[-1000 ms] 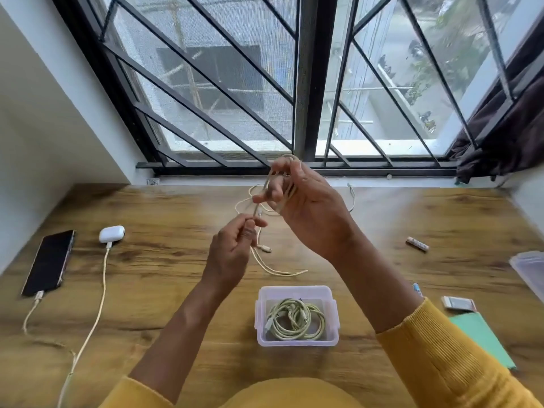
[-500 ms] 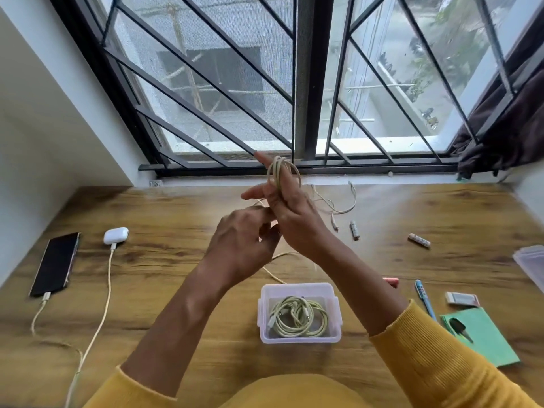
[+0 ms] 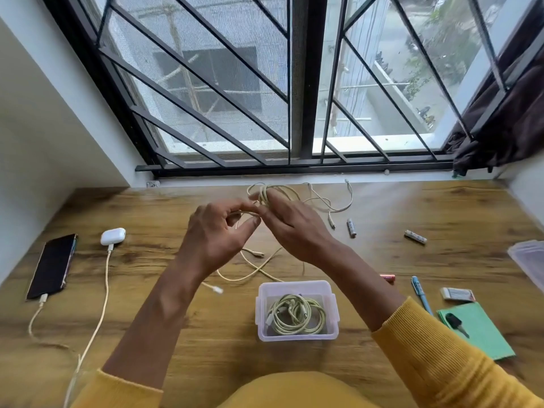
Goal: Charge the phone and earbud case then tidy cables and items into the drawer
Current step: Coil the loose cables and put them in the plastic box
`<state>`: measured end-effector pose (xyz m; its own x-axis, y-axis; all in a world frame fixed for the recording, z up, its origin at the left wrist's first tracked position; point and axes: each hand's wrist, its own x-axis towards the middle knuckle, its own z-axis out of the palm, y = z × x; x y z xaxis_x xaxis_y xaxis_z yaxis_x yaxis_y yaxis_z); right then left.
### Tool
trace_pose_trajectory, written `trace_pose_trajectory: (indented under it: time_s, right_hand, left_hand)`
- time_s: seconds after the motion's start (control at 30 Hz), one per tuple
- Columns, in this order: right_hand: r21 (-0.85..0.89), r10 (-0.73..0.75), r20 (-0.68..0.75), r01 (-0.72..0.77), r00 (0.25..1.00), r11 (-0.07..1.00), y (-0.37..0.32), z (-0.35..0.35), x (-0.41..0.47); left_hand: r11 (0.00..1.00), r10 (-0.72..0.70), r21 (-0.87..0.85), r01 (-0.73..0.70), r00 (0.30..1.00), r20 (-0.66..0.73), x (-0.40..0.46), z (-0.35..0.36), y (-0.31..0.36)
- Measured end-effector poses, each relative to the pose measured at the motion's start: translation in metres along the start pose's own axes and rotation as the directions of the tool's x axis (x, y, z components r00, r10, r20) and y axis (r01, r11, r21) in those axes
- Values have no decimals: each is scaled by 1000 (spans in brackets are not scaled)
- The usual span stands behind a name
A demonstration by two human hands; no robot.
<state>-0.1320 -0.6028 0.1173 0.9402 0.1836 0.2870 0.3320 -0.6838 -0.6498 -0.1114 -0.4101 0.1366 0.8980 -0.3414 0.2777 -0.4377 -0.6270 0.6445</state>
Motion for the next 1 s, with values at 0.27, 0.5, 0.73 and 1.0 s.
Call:
trace_pose_trajectory:
  time_s: [0.27, 0.5, 0.73, 1.0]
  right_hand:
    - [228, 82, 110, -106, 991, 968, -3, -13, -1]
    - [291, 158, 287, -243, 945, 925, -1, -13, -8]
    - [596, 26, 432, -307, 901, 742, -16, -24, -9]
    - [829, -141, 418, -313, 898, 463, -29, -37, -3]
  left_hand:
    - [991, 131, 12, -131, 991, 42, 4, -13, 6]
    - [973, 224, 45, -226, 974, 43, 10, -20, 14]
    - [971, 218, -101, -217, 976, 1, 19, -19, 4]
    - [801, 89, -588, -108, 994, -62, 18, -8, 0]
